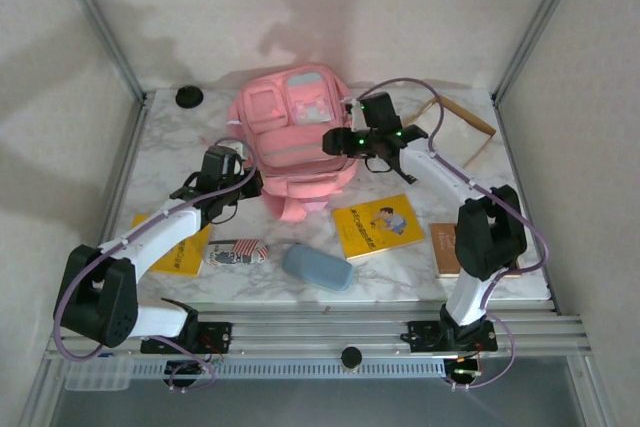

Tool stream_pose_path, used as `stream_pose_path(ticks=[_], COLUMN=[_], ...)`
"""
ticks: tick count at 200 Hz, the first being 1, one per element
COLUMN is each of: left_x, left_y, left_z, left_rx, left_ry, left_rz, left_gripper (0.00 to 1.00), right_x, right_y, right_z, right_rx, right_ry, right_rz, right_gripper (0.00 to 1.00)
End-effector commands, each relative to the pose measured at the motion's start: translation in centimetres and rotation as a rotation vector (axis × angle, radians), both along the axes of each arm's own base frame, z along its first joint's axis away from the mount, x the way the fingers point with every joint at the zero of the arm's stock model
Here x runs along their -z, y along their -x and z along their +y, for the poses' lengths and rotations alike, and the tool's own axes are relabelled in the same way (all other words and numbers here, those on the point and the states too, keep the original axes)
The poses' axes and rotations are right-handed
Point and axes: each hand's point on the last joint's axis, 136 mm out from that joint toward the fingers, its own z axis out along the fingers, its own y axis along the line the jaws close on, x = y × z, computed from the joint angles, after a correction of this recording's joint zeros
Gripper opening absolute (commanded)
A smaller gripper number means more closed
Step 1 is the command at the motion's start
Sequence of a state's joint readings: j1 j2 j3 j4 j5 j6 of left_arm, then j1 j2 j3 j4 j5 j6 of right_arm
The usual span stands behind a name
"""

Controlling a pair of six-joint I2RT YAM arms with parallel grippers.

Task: Pack the student bag
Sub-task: Unzip the student bag at the center of the table.

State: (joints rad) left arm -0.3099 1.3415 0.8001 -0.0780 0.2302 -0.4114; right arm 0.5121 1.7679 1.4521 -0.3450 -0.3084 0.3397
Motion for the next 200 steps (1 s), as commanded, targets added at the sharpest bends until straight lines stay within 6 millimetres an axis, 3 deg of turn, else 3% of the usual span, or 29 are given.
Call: stream_pose_path(ticks=[1,43,59,82,133,157,168,171,178,200], left_x=[-1.8,-2.7,-2.9,-2.9,-3.1,-3.3,-3.3,-3.3,-3.2,-3.0], left_y=[-0.5,-0.6,-0.6,-0.7,-0.8,-0.7,-0.6,-0.6,-0.6,-0.7], left_z=[-0.6,-0.6,-0.7,-0.7,-0.5,-0.5,-0.3,-0.3,-0.2,-0.1], left_rx=[0.033,0.031,0.032,0.033,0.026,0.026,0.020,0.019,0.016,0.011], left_ry=[0.034,0.034,0.041,0.042,0.028,0.030,0.027,0.026,0.021,0.013], left_rz=[-0.067,-0.079,-0.085,-0.082,-0.084,-0.087,-0.090,-0.091,-0.091,-0.081], left_gripper=[0.00,0.00,0.00,0.00,0.00,0.00,0.00,0.00,0.00,0.00], right_x=[-1.3,-1.1,0.0,2.2,4.8,6.5,7.1,7.3,7.5,8.2], right_y=[2.4,5.4,5.6,5.7,6.5,5.5,5.0,5.9,5.9,5.5], right_z=[3.7,7.9,9.2,10.3,12.9,13.2,13.5,14.4,14.7,15.2], right_rx=[-0.310,-0.698,-0.780,-0.870,-1.022,-1.021,-1.020,-1.044,-1.049,-1.058], right_ry=[0.044,0.020,0.065,0.095,0.108,0.137,0.137,0.133,0.136,0.146], right_rz=[-0.218,-0.430,-0.479,-0.448,-0.426,-0.427,-0.428,-0.431,-0.433,-0.429], right_gripper=[0.65,0.67,0.68,0.66,0.64,0.63,0.61,0.60,0.59,0.41])
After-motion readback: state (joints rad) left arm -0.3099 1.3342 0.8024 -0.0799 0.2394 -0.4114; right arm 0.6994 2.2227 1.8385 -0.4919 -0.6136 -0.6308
